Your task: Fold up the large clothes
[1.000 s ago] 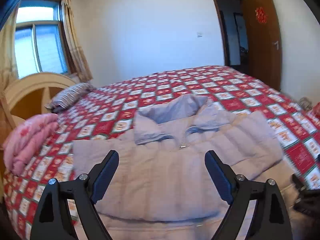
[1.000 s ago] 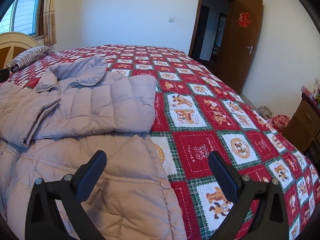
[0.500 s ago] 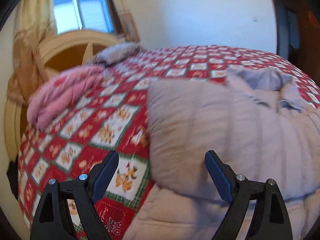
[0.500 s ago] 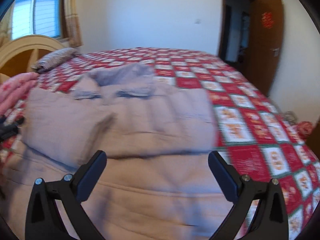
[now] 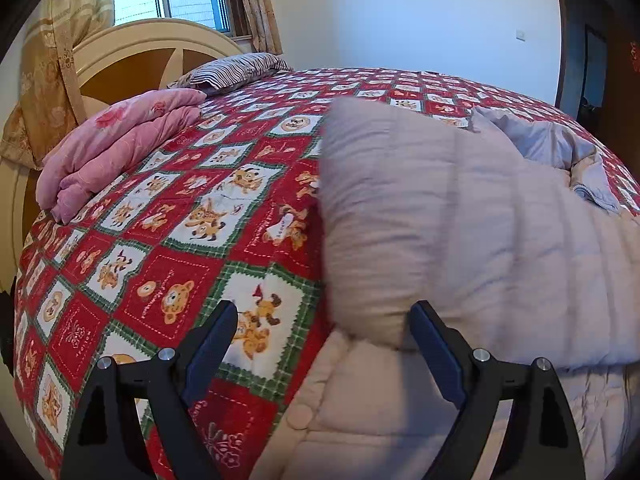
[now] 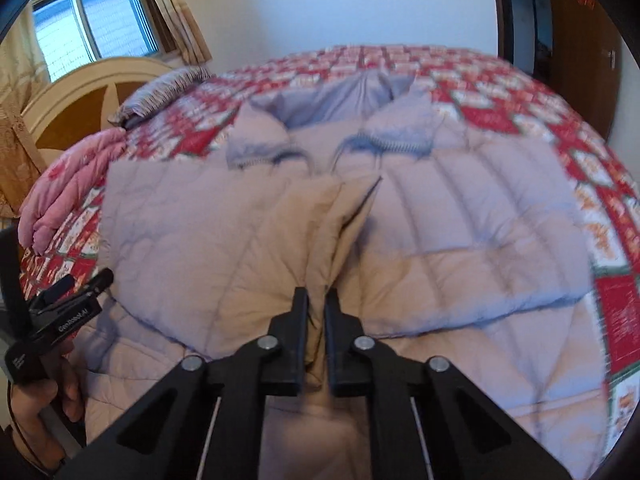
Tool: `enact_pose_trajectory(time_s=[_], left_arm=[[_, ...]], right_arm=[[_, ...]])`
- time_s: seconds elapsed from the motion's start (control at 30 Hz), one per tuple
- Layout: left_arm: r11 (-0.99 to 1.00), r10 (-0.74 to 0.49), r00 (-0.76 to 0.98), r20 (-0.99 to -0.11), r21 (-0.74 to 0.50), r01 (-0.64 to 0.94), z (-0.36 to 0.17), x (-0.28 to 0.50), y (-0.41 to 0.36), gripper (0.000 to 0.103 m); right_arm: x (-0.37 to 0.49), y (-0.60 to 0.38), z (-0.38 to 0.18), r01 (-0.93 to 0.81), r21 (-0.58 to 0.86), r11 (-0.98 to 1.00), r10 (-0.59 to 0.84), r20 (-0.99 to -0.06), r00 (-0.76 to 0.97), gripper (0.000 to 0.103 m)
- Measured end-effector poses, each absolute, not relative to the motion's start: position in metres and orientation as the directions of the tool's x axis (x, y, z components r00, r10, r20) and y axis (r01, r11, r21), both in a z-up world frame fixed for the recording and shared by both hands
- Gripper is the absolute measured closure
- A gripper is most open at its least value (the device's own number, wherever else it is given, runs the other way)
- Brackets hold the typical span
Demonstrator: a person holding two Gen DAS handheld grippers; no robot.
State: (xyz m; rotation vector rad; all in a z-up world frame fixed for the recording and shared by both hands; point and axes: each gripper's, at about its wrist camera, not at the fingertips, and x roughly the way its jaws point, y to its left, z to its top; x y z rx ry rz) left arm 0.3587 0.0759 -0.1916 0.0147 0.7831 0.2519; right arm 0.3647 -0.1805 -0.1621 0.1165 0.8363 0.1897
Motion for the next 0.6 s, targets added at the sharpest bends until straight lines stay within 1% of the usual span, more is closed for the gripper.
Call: enact_pose_trajectory(time_s=[0.13,0.3,0.37,0.4,0.43,0.47,0.5,0.53,0.6], left_arm=[[0.968,0.227,0.669,-0.707,0.088,-0.235,-0.194,0.357,0.086,0.015],[0.965,0.228,0.644,-0.73,0.083,-0.247,-0.198,0.358,0.09,0.015],[0.964,0.233,0.639,-0.733,0.089,-0.249,-0.193,0.358,0.09,0.015],[0.965,0.229,0.643,-0.731,0.086,-0.247,-0.186,0.36,0.09,0.015],[0.965,0.231,0.655,-0.719,0.08,-0.251,-0.177,0.361,0.09,0.015],[0.964,0.232,0.676,-0.7,0.072,-0.257,-0.165,0.362,0.09,0.015],[0.964,0.227,0.697,-0.68,0.057,-0.258,-0.15,0.366,0.09,0.015],[0.966,0.216,0.717,-0.662,0.04,-0.254,-0.137,0.37,0.089,0.015],[0.971,0.193,0.759,-0.621,0.013,-0.237,-0.112,0.385,0.085,0.015]], right_arm=[[0.357,-0.203,-0.148,-0.071,0.113,0.991,0.13,-0.703,0.699,0.094],[0.357,-0.225,-0.16,-0.006,0.076,0.997,0.06,-0.734,0.676,0.094],[0.358,-0.23,-0.167,0.012,0.079,0.997,0.052,-0.749,0.661,0.094],[0.357,-0.234,-0.17,0.022,0.084,0.996,0.05,-0.754,0.655,0.092],[0.357,-0.237,-0.17,0.026,0.097,0.995,0.057,-0.755,0.653,0.084],[0.356,-0.24,-0.169,0.045,0.094,0.995,0.041,-0.754,0.655,0.064],[0.354,-0.244,-0.166,0.068,0.089,0.994,0.022,-0.745,0.667,0.056],[0.35,-0.248,-0.16,0.09,0.09,0.992,0.004,-0.728,0.686,0.055],[0.345,-0.257,-0.144,0.146,0.079,0.986,-0.051,-0.694,0.719,0.055]])
